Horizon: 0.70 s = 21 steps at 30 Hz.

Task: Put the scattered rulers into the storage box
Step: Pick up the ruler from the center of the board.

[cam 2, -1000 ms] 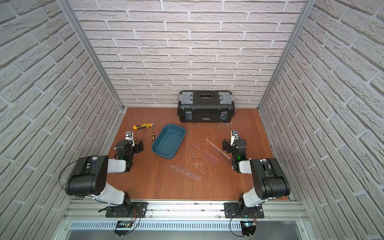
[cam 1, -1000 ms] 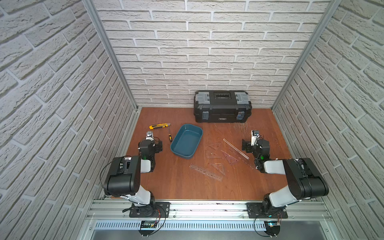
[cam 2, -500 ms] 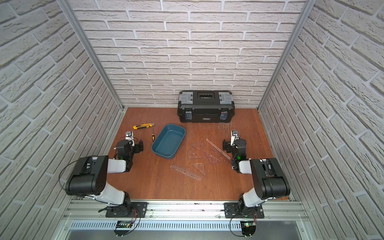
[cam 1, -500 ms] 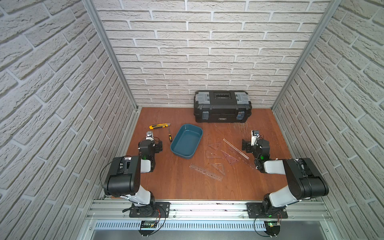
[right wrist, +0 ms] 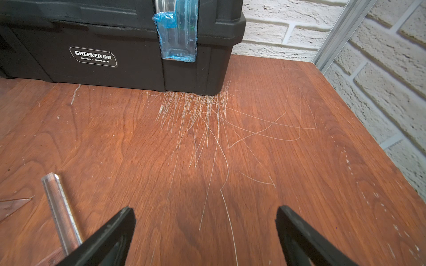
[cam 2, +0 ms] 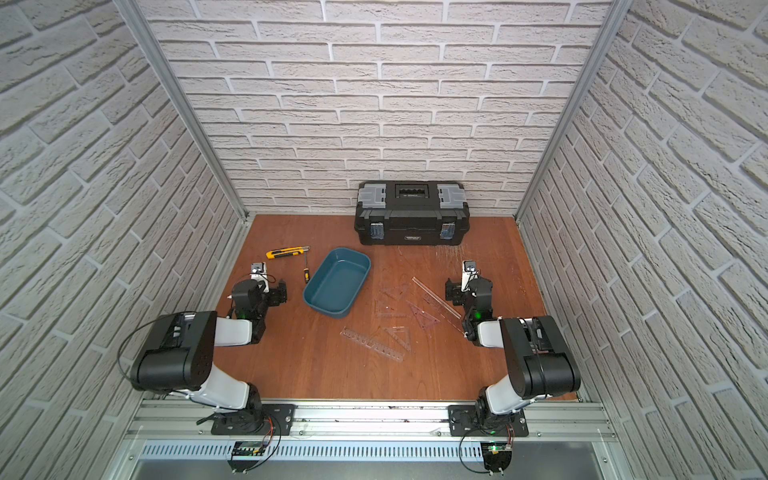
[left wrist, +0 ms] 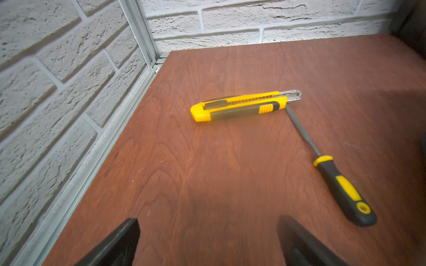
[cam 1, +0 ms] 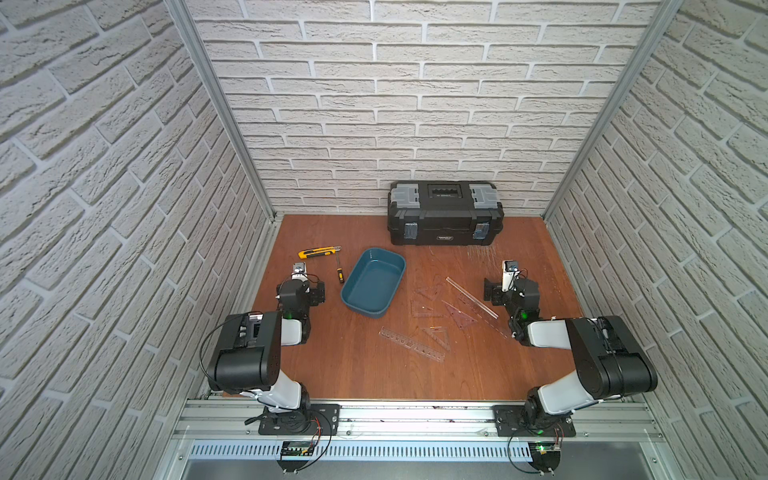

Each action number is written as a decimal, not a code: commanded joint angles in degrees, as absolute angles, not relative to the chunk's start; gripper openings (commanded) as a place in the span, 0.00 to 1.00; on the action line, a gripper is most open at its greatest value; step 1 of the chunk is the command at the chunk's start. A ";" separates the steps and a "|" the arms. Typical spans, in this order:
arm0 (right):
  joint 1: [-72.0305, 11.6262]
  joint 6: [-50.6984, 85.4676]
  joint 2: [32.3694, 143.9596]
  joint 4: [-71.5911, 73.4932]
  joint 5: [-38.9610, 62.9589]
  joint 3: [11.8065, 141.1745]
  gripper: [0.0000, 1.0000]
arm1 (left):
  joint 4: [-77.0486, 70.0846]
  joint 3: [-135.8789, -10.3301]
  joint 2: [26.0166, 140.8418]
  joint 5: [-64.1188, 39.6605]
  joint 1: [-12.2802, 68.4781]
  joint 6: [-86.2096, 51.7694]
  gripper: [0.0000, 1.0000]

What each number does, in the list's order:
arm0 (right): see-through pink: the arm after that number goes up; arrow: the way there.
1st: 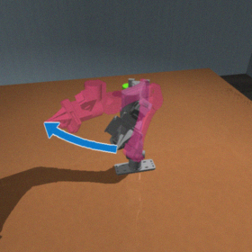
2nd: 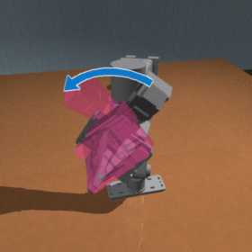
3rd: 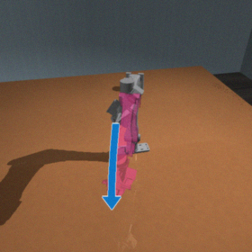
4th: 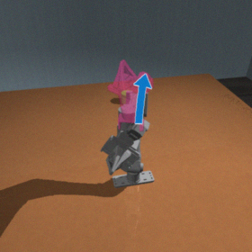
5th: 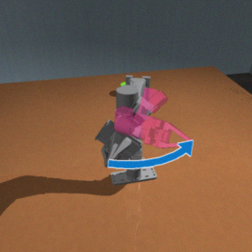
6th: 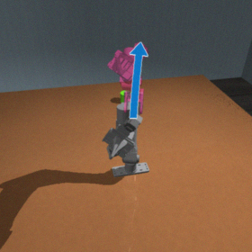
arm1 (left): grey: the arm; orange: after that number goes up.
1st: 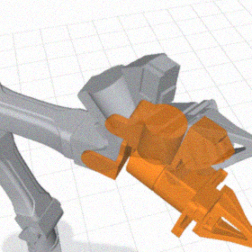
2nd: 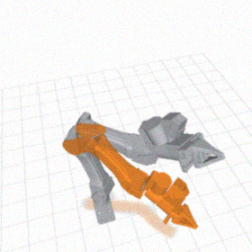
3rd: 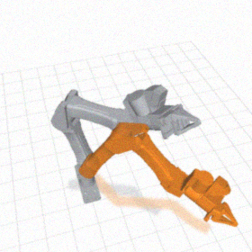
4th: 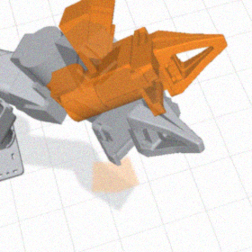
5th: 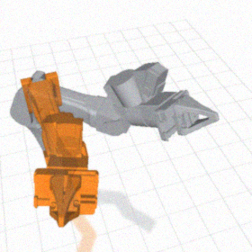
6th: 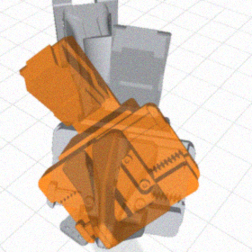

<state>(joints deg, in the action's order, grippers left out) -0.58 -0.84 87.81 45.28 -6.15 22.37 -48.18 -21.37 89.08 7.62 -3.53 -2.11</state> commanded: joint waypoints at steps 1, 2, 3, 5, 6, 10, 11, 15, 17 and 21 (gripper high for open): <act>-0.09 -0.23 83.58 39.70 -6.34 25.86 0.99 | -48.11 -22.21 86.51 8.64 -3.76 -2.59 0.98; -0.09 0.85 81.57 33.49 -7.80 27.95 0.99 | -43.83 -23.59 84.42 10.63 -3.70 -3.00 0.98; 0.00 2.27 79.85 27.50 -9.89 30.21 0.99 | -34.31 -27.10 82.01 13.35 -3.77 -4.80 0.98; 0.00 3.69 76.98 13.55 -11.09 35.86 0.99 | -18.65 -34.40 79.89 16.31 -4.02 -7.86 0.98; -0.09 4.35 75.22 8.67 -10.45 37.77 0.99 | -14.81 -36.23 78.73 16.48 -3.81 -8.37 0.98; -0.18 7.85 66.06 -2.80 -6.97 41.84 0.99 | -6.83 -38.16 70.29 22.89 -1.46 -12.04 0.98; -0.18 8.55 64.57 -3.84 -6.89 42.36 0.99 | -4.27 -39.15 68.68 23.62 -1.32 -13.41 0.98; 1.99 20.02 60.29 -9.84 -6.67 45.04 0.99 | 13.60 -46.76 62.79 24.76 -1.74 -26.06 0.98; 2.19 20.63 61.23 -14.84 -1.68 48.86 0.95 | 21.24 -51.04 61.33 15.85 -2.13 -29.37 0.98; 0.83 18.86 67.63 -21.53 11.54 55.94 0.79 | 29.40 -56.27 59.81 0.21 -0.05 -33.95 0.94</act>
